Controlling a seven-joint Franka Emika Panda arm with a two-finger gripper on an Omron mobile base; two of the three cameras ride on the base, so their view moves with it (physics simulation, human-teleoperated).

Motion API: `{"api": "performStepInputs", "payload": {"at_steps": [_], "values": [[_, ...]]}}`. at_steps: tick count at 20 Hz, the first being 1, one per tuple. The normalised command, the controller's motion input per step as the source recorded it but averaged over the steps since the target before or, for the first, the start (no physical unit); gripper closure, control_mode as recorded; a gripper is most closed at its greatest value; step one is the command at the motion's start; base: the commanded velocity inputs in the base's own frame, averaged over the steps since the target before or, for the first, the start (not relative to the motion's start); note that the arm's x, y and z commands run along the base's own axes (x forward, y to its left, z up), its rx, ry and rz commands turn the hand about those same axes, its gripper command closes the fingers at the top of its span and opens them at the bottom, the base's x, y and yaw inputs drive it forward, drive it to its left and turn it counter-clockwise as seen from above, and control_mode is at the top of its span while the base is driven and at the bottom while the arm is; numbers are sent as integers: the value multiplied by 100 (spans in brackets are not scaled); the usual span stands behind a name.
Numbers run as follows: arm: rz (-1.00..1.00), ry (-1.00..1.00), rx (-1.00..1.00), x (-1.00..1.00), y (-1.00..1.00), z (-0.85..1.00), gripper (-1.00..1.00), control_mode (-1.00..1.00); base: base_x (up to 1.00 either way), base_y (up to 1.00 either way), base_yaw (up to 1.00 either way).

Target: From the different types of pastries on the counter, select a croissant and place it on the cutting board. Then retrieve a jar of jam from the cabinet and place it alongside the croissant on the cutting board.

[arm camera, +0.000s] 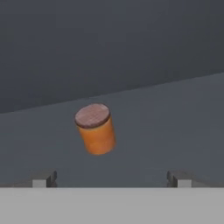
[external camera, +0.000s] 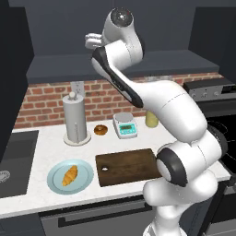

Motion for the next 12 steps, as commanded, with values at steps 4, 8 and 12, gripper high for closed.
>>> {"api": "performStepInputs", "payload": {"at_steps": [4, 8, 12], "values": [[6, -21, 3, 9, 0, -41, -100, -100, 0, 0, 0], [7, -12, 3, 47, 0, -17, -100, -100, 0, 0, 0], [0, -2, 1, 78, 0, -3, -100, -100, 0, 0, 0]]}}
